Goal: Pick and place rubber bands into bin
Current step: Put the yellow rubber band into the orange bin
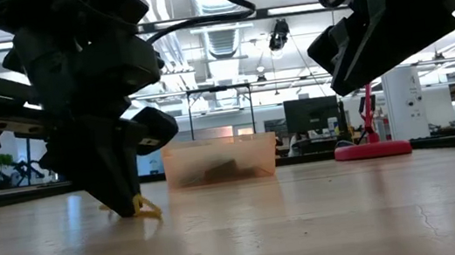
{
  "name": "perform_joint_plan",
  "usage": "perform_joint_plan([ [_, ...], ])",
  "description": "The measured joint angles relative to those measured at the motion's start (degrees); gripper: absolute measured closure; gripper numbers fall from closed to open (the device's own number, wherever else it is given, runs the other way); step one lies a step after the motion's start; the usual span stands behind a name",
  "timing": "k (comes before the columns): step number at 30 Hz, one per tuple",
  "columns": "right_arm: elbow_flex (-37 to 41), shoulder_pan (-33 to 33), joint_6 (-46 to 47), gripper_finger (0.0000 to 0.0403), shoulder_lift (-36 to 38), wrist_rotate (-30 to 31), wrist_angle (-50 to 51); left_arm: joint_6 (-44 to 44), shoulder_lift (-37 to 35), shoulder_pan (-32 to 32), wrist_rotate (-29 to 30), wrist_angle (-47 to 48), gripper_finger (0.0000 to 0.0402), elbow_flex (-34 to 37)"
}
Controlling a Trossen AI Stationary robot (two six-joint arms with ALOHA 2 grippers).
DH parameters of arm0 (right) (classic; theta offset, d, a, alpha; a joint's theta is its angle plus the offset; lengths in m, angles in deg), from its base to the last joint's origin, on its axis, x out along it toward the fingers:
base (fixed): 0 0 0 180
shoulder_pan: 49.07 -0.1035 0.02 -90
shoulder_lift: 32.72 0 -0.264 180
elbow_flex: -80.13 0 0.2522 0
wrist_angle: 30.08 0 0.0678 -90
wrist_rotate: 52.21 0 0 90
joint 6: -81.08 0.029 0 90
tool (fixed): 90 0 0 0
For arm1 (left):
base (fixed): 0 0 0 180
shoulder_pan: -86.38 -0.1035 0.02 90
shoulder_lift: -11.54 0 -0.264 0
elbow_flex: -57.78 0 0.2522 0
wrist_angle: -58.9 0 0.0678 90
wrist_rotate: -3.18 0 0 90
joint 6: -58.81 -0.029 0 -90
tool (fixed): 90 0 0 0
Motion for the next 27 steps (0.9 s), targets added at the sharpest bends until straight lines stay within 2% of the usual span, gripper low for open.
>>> perform_joint_plan([
  [7, 0.02, 0.00, 0.00, 0.0324, 0.00, 0.00, -0.06, -0.94, -6.31, -0.18, 3.61, -0.90, 0.0401, 0.06],
  [16, 0.02, 0.00, 0.00, 0.0332, 0.00, -0.02, -0.07, -3.21, -15.36, -0.05, 4.90, -1.17, 0.0401, -0.02],
  [27, 0.01, 0.00, -0.02, 0.0328, 0.00, -0.02, -0.08, -11.92, -24.72, -0.70, 17.03, -0.93, 0.0401, -0.09],
])
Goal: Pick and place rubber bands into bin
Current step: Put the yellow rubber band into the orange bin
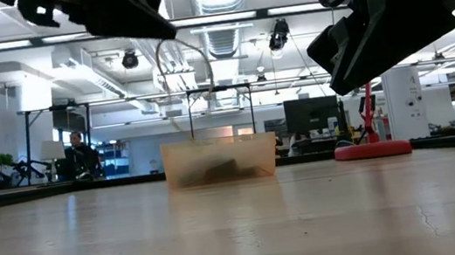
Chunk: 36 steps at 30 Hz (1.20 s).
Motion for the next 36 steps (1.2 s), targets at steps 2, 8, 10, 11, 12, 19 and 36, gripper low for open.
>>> perform_joint_plan([
  [2, 0.01, 0.00, 0.02, 0.0326, 0.00, 0.00, -0.01, -1.59, -1.47, -0.60, 1.50, 0.03, 0.0401, 0.00],
  [8, 0.01, 0.00, 0.01, 0.0330, 0.00, 0.01, -0.11, -5.77, -5.52, -4.47, 4.32, -0.45, 0.0401, -0.04],
  [10, -0.01, 0.00, 0.00, 0.0333, 0.00, 0.02, -0.21, -7.27, -6.68, -6.68, 4.39, -1.13, 0.0401, -0.04],
  [11, -0.01, 0.00, 0.02, 0.0334, 0.00, 0.02, -0.26, -7.87, -7.16, -7.92, 4.40, -1.34, 0.0401, -0.06],
  [12, -0.01, 0.00, 0.00, 0.0335, 0.00, 0.02, -0.30, -8.55, -7.47, -9.25, 4.42, -1.85, 0.0401, -0.07],
  [19, -0.01, 0.00, 0.00, 0.0328, 0.00, 0.02, -0.32, -10.29, -7.50, -20.92, 2.48, -3.22, 0.0401, -0.09],
  [36, -0.01, 0.02, -0.27, 0.0335, 0.00, 0.02, -0.04, -5.57, 5.60, -39.25, -15.39, -15.53, 0.0401, -0.13],
])
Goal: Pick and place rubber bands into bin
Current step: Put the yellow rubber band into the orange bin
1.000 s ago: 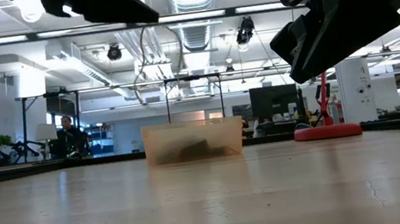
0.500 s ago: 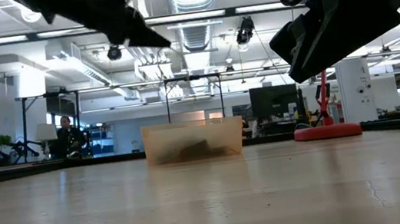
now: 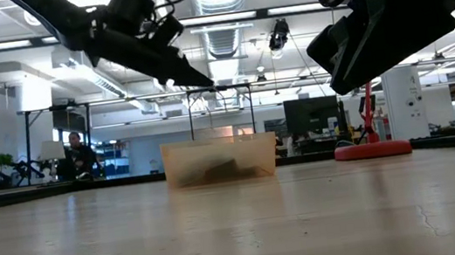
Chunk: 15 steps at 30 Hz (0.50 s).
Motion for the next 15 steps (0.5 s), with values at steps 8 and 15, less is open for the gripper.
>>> perform_joint_plan([
  [8, -0.09, 0.00, 0.09, 0.0328, 0.00, 0.02, -0.28, 1.37, 2.27, -0.08, 0.04, -3.93, 0.0401, 0.00],
  [15, -0.11, 0.00, -5.70, 0.0338, 0.00, 0.04, -0.14, 1.51, 0.96, 0.07, -0.18, -4.32, 0.0400, 0.00],
])
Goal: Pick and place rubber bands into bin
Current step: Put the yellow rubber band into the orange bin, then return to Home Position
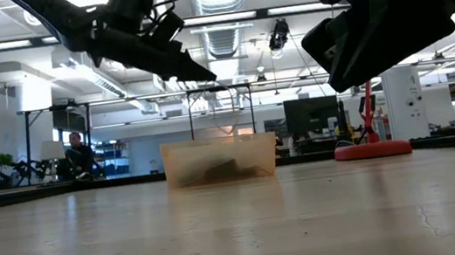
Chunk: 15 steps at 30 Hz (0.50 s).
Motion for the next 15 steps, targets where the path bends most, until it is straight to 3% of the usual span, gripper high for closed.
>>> perform_joint_plan([
  [10, -0.02, 0.02, -0.31, 0.0334, 0.00, -0.02, -0.10, 0.03, -0.10, 0.00, 0.04, 0.80, 0.0301, 0.57],
  [15, -0.53, 0.00, -4.49, 0.0328, 0.00, -0.02, -0.16, 0.07, -0.54, 0.02, 0.94, 0.67, 0.0271, 0.60],
])
